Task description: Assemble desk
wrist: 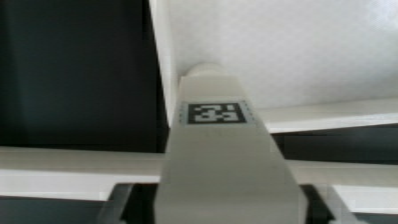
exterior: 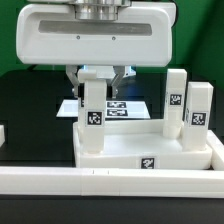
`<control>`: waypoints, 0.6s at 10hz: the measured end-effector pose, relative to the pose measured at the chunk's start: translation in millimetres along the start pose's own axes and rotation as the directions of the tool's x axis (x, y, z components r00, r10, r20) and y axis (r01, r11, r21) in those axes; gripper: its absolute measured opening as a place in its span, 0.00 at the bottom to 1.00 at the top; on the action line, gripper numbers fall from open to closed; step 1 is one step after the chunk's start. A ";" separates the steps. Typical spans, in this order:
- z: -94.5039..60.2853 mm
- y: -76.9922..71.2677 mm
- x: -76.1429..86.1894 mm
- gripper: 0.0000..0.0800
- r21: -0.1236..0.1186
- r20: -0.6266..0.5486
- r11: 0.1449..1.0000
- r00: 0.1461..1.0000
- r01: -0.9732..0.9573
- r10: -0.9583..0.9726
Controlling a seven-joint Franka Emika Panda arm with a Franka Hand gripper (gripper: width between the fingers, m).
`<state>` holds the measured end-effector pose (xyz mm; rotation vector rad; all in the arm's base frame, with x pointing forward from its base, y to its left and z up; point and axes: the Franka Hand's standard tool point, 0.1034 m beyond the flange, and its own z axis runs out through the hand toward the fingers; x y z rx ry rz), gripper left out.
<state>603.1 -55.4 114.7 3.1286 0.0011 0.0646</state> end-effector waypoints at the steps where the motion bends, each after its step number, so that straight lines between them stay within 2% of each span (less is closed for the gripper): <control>1: 0.0 0.1 0.0 0.36 0.000 0.000 1.000 1.000 -0.012 0.012; 2: 0.1 0.0 0.0 0.36 0.001 0.000 0.999 0.999 -0.035 0.035; 4: 0.6 6.4 -0.3 0.36 0.008 0.007 0.973 0.973 -0.230 0.230; 6: 1.3 8.4 -0.4 0.36 0.011 0.009 0.887 0.887 -0.462 0.462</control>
Offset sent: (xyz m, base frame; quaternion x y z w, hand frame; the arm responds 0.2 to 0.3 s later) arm 0.0089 -0.0162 0.0020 0.0193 -0.0148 0.2141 0.9765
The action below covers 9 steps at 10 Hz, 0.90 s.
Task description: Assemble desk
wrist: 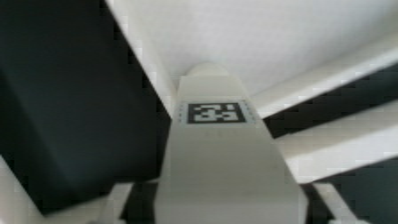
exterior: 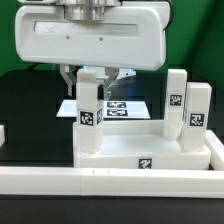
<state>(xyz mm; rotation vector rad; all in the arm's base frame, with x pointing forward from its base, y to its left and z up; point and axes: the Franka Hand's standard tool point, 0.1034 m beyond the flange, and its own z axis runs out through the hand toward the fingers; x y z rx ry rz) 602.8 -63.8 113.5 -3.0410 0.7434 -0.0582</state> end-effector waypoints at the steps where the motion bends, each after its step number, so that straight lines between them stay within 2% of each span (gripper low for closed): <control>1: 0.2 0.2 0.1 0.36 0.000 -0.002 0.997 0.997 -0.079 0.079; 4: 0.9 -4.5 -1.1 0.36 0.018 0.006 0.904 0.904 -0.427 0.427; 6: 1.6 -5.2 -0.8 0.36 0.009 0.020 0.792 0.792 -0.611 0.611; 8: 1.7 -5.5 -0.7 0.36 0.011 0.029 0.686 0.686 -0.727 0.727; 9: 2.0 -5.8 -0.9 0.36 0.011 0.029 0.683 0.683 -0.730 0.730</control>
Offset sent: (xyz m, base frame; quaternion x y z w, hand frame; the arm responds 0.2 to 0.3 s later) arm -0.0020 0.0080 -0.0033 0.0031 -0.0175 0.3133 0.9495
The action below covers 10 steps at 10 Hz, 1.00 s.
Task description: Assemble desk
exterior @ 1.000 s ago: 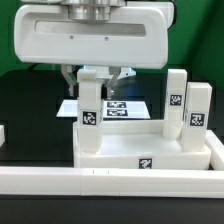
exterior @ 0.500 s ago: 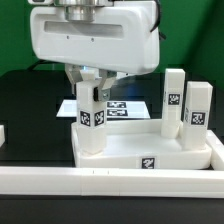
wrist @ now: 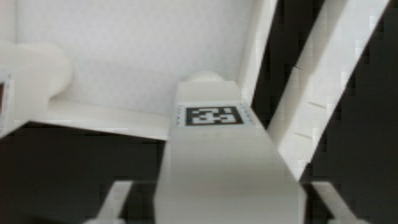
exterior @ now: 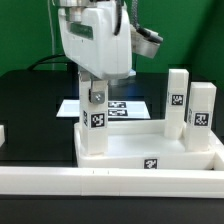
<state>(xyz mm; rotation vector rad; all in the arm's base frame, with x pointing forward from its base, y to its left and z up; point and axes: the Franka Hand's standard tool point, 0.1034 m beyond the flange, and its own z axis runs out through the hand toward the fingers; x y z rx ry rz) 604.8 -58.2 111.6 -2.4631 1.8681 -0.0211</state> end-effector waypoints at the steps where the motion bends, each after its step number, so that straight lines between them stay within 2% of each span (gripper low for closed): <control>1: 0.1 0.0 -0.1 0.48 0.000 0.000 1.000 1.000 0.024 -0.024; 2: 0.1 0.1 -0.1 0.65 0.000 0.000 0.999 0.999 0.053 -0.053; 3: 0.1 0.1 0.1 0.76 0.000 0.000 0.996 0.996 0.093 -0.093; 5: -0.4 -0.1 0.6 0.80 -0.005 -0.005 0.949 0.949 0.315 -0.315; 8: -1.5 -2.0 -1.4 0.81 -0.005 -0.009 0.820 0.820 0.572 -0.572; 10: -1.0 -3.0 -4.0 0.81 -0.008 -0.008 0.682 0.682 0.731 -0.731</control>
Offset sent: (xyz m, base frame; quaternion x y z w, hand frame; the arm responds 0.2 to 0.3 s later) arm 0.0005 0.0006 0.0035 0.0016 -0.0021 -0.2184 0.9759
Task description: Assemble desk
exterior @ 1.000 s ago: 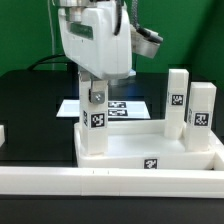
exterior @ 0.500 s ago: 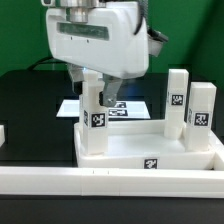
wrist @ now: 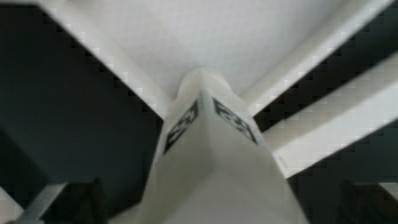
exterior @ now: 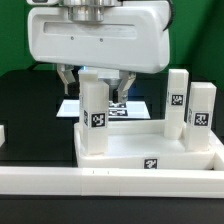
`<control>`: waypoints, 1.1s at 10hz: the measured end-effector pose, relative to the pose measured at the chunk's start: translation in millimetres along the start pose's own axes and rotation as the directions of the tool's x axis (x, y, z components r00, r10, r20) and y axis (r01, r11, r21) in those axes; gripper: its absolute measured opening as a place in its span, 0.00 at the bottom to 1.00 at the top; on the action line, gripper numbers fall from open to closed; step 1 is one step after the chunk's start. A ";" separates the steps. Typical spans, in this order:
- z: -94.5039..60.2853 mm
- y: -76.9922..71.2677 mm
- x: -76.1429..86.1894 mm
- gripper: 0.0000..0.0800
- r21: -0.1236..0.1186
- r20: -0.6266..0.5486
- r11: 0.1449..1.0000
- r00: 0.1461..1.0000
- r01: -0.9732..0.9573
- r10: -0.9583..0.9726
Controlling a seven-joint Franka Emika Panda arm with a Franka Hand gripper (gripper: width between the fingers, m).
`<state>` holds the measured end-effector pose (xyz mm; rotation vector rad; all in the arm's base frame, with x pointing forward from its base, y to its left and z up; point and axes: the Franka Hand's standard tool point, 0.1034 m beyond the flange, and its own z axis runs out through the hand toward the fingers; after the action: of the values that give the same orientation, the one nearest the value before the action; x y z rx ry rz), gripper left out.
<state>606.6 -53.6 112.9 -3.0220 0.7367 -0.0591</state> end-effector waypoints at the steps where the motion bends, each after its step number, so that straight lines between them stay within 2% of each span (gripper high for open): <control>1: -0.5 -0.5 0.0 0.81 0.001 -0.001 0.995 0.995 0.101 -0.101; 6: -3.3 -4.6 -0.7 0.81 0.002 -0.005 0.892 0.892 0.452 -0.452; 9: -0.7 -0.3 -2.5 0.81 -0.010 -0.002 0.848 0.848 0.530 -0.530; 10: -0.6 -0.2 -2.5 0.65 -0.010 -0.002 0.849 0.849 0.528 -0.528; 11: -0.6 -0.1 -2.4 0.45 -0.010 -0.001 0.849 0.849 0.528 -0.528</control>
Offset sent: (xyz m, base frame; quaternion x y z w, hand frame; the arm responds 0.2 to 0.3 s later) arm -0.0017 0.0146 0.0042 0.0146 0.0004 -0.1845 0.9827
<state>604.5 -52.4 113.4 -3.1292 -0.1212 -0.0733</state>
